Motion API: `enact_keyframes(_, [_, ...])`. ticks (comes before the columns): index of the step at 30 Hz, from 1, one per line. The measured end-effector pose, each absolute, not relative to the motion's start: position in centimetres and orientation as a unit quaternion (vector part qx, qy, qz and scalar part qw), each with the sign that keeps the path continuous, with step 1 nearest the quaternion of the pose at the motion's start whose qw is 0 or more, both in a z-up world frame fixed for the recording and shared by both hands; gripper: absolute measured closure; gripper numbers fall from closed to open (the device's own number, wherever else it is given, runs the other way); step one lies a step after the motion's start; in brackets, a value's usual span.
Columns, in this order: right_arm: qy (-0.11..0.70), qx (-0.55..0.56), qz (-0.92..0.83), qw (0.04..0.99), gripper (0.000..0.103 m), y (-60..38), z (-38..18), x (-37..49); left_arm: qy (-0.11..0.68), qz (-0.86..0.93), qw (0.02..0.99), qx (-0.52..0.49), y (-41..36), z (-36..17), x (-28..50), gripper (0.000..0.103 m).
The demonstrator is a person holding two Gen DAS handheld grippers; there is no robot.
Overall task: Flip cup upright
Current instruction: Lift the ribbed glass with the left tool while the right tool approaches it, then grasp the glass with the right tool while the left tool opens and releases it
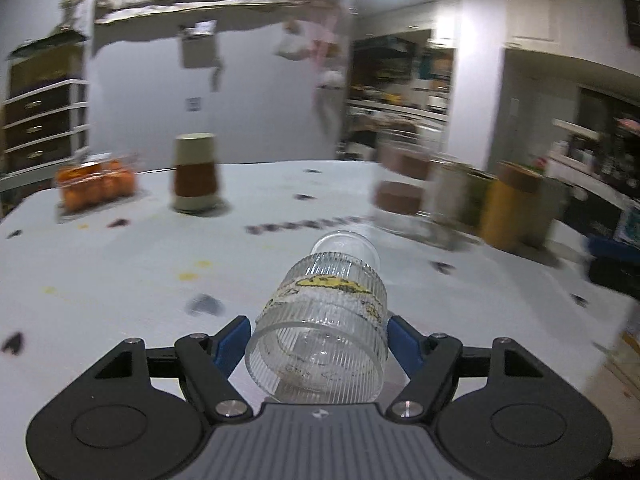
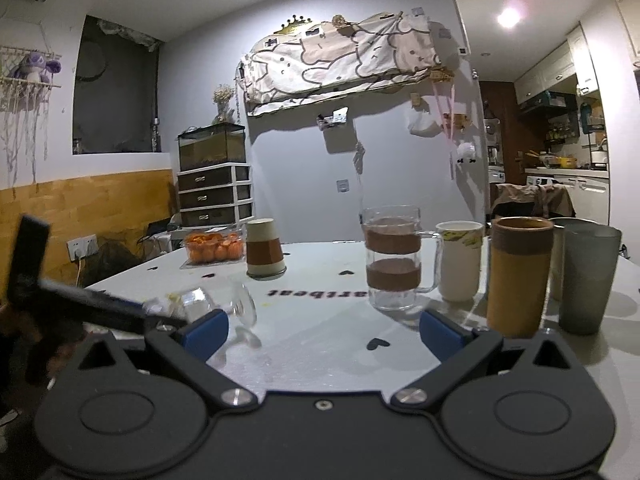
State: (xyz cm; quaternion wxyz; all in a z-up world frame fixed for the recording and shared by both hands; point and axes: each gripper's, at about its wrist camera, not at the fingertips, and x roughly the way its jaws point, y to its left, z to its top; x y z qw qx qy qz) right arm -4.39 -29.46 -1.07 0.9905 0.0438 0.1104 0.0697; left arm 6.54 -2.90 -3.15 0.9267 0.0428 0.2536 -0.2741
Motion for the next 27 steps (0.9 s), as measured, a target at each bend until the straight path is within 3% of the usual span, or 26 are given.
enact_keyframes(14, [0.244,0.067,0.133,0.958,0.000,-28.8,-0.4,5.8,0.236,-0.328,0.912,0.068,-4.3,-3.6,0.9,0.028])
enact_keyframes(20, [0.342,-0.026,0.184,0.921,0.000,-24.4,-1.5,10.3,0.219,-0.346,0.909,0.081,-4.0,-3.9,-0.4,0.026])
enact_keyframes(24, [0.366,-0.072,0.176,0.911,0.000,-23.3,-1.7,11.1,0.227,-0.342,0.909,0.078,-3.9,-4.4,-0.5,0.016])
enact_keyframes(27, [0.376,-0.099,0.181,0.903,0.000,-23.6,-1.0,11.6,0.238,-0.330,0.911,0.063,-3.3,-4.9,-0.4,0.015])
